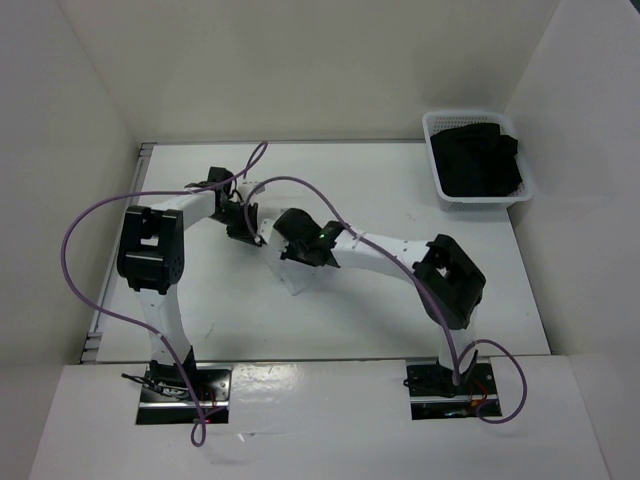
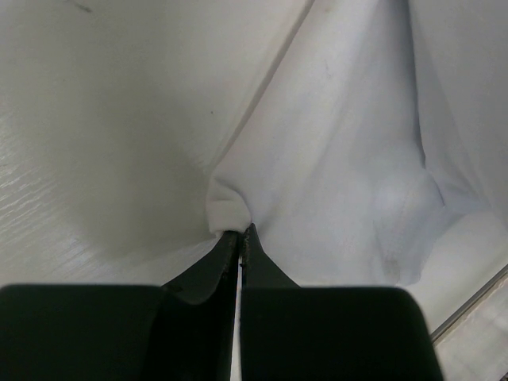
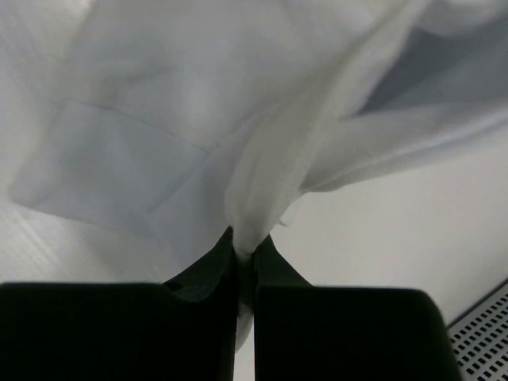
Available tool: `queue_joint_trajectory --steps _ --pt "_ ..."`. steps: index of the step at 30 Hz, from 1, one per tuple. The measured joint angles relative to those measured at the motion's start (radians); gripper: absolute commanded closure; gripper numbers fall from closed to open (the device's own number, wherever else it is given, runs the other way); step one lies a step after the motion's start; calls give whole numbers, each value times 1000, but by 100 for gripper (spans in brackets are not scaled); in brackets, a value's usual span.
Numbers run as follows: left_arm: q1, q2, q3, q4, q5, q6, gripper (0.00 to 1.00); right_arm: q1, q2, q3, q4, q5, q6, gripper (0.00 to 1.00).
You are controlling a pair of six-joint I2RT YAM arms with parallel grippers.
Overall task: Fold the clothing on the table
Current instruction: Fold the skirt
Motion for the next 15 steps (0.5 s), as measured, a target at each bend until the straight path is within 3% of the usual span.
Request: queue_joint_trajectory --steps 9,15 --pt "0 1 0 0 5 1 99 -323 -9 0 28 -23 0 100" --pt "0 1 0 0 6 1 99 -322 -12 0 34 -22 -10 100"
